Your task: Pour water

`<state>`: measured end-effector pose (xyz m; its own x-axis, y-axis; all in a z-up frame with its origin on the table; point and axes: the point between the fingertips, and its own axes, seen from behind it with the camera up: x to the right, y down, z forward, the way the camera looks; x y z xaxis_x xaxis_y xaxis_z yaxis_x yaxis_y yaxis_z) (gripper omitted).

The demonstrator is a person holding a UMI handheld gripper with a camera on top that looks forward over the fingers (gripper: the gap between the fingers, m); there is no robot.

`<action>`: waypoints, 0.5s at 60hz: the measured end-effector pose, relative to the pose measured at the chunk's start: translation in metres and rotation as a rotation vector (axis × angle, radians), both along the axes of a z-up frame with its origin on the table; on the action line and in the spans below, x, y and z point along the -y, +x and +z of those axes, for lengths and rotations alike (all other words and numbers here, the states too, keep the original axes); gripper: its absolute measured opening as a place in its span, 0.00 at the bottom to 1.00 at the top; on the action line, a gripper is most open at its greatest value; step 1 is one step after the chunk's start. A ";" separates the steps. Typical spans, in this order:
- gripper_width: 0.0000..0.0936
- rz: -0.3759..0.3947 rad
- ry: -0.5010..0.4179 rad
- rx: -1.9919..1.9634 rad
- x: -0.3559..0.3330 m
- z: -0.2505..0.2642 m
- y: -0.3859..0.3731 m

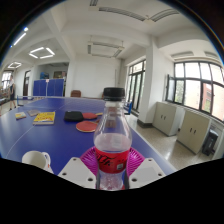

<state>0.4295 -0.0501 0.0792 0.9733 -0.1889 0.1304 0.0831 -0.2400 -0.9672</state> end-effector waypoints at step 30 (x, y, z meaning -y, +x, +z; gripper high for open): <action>0.91 -0.110 -0.132 -0.120 0.040 0.024 -0.024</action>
